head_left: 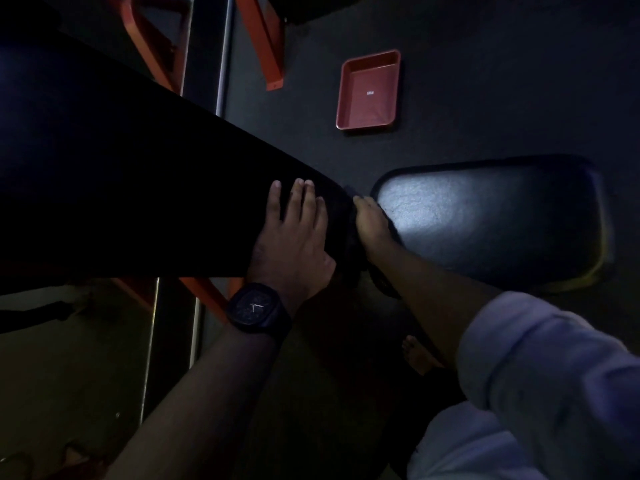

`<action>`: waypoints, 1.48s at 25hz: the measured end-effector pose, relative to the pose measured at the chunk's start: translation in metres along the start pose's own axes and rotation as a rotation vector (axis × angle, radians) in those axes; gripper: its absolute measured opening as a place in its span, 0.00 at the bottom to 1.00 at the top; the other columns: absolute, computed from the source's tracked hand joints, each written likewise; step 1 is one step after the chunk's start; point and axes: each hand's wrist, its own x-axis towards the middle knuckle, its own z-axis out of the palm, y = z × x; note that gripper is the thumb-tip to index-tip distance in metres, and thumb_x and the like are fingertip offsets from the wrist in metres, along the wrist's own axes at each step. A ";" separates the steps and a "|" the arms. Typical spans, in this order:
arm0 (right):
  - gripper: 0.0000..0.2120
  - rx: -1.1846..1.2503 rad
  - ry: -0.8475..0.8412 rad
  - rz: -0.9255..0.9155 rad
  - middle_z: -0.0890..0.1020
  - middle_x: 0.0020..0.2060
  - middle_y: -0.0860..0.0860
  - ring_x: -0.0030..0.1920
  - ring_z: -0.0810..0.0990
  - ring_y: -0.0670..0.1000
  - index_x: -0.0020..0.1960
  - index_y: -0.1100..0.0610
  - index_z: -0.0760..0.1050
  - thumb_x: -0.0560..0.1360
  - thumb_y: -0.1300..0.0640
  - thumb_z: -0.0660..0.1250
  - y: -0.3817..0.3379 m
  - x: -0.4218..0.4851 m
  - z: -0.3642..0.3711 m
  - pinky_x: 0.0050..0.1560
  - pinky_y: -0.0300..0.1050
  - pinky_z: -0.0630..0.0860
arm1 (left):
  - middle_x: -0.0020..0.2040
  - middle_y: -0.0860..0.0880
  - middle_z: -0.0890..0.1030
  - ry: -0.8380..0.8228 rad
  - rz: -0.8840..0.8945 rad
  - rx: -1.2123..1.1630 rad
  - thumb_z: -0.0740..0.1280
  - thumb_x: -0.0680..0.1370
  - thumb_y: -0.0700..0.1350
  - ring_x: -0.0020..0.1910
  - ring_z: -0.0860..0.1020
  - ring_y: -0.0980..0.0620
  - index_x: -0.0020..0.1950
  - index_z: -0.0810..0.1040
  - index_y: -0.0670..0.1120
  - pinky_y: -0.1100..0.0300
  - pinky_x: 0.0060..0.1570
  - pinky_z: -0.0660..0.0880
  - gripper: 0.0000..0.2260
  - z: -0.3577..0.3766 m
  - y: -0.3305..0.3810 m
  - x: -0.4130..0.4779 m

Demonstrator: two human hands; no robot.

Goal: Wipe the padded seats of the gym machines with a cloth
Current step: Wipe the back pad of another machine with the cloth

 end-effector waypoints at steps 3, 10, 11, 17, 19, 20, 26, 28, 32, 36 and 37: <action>0.22 0.002 0.006 -0.012 0.76 0.68 0.52 0.66 0.75 0.57 0.75 0.42 0.67 0.82 0.42 0.58 0.027 -0.023 0.002 0.64 0.46 0.67 | 0.81 0.35 0.54 0.018 -0.006 0.002 0.54 0.78 0.58 0.82 0.51 0.39 0.81 0.55 0.38 0.36 0.78 0.42 0.36 0.000 -0.001 -0.001; 0.21 -0.051 0.064 -0.157 0.76 0.69 0.52 0.67 0.75 0.57 0.74 0.39 0.67 0.82 0.42 0.58 -0.013 -0.012 0.001 0.66 0.47 0.68 | 0.82 0.35 0.52 0.049 -0.050 -0.017 0.56 0.78 0.56 0.82 0.51 0.39 0.81 0.53 0.36 0.41 0.79 0.44 0.37 -0.003 -0.003 -0.009; 0.22 -0.062 0.058 -0.168 0.76 0.69 0.52 0.67 0.75 0.57 0.75 0.39 0.66 0.82 0.42 0.59 -0.008 -0.016 0.001 0.67 0.48 0.68 | 0.82 0.34 0.52 0.051 -0.067 -0.032 0.56 0.78 0.56 0.82 0.50 0.39 0.81 0.52 0.36 0.42 0.79 0.44 0.37 -0.004 -0.004 -0.012; 0.24 0.011 0.033 -0.552 0.72 0.74 0.47 0.70 0.69 0.43 0.77 0.47 0.66 0.82 0.52 0.63 -0.030 -0.076 0.007 0.71 0.40 0.63 | 0.82 0.34 0.48 0.112 -0.130 -0.027 0.54 0.81 0.55 0.82 0.47 0.38 0.81 0.47 0.35 0.44 0.79 0.42 0.36 -0.014 -0.018 -0.029; 0.25 0.044 -0.004 -0.779 0.71 0.74 0.47 0.70 0.67 0.38 0.77 0.52 0.66 0.81 0.54 0.66 -0.053 -0.092 0.017 0.71 0.35 0.62 | 0.82 0.34 0.50 0.160 -0.168 -0.050 0.55 0.80 0.54 0.82 0.49 0.38 0.81 0.48 0.35 0.44 0.79 0.43 0.36 -0.017 -0.025 -0.037; 0.25 0.059 -0.016 -0.852 0.72 0.74 0.48 0.71 0.68 0.38 0.76 0.54 0.67 0.81 0.55 0.67 -0.061 -0.097 0.020 0.71 0.34 0.62 | 0.81 0.34 0.53 0.206 -0.188 -0.067 0.56 0.78 0.53 0.81 0.52 0.38 0.81 0.51 0.35 0.44 0.79 0.45 0.36 -0.020 -0.030 -0.041; 0.22 0.094 -0.013 -1.256 0.75 0.66 0.47 0.66 0.72 0.34 0.72 0.53 0.71 0.79 0.52 0.67 -0.130 -0.159 0.018 0.66 0.33 0.68 | 0.80 0.34 0.59 0.500 -0.324 -0.160 0.61 0.76 0.50 0.81 0.55 0.37 0.79 0.59 0.35 0.43 0.79 0.52 0.35 -0.017 -0.047 -0.083; 0.22 0.014 -0.081 -1.459 0.75 0.67 0.53 0.67 0.73 0.41 0.72 0.55 0.70 0.79 0.57 0.68 -0.153 -0.186 0.023 0.66 0.36 0.69 | 0.79 0.33 0.60 0.604 -0.376 -0.175 0.58 0.79 0.49 0.80 0.56 0.37 0.79 0.59 0.34 0.44 0.80 0.52 0.32 -0.012 -0.054 -0.095; 0.21 -0.349 -0.201 -1.905 0.73 0.69 0.62 0.67 0.74 0.57 0.70 0.63 0.74 0.79 0.58 0.69 -0.192 -0.226 0.043 0.65 0.51 0.73 | 0.74 0.34 0.67 0.807 -0.480 -0.176 0.52 0.83 0.48 0.77 0.62 0.38 0.76 0.63 0.33 0.45 0.79 0.51 0.26 -0.007 -0.081 -0.112; 0.21 -0.823 -0.188 -2.191 0.77 0.67 0.57 0.66 0.75 0.58 0.68 0.53 0.78 0.77 0.48 0.68 -0.229 -0.245 0.065 0.61 0.54 0.72 | 0.72 0.38 0.67 0.889 -0.454 -0.193 0.62 0.78 0.49 0.74 0.65 0.39 0.74 0.64 0.35 0.46 0.77 0.55 0.28 -0.001 -0.102 -0.123; 0.22 -0.886 -0.163 -2.115 0.77 0.67 0.56 0.65 0.75 0.56 0.69 0.52 0.77 0.77 0.46 0.66 -0.245 -0.245 0.066 0.61 0.54 0.73 | 0.75 0.38 0.63 0.901 -0.458 -0.235 0.63 0.78 0.48 0.76 0.62 0.40 0.76 0.61 0.34 0.47 0.77 0.55 0.31 0.000 -0.105 -0.125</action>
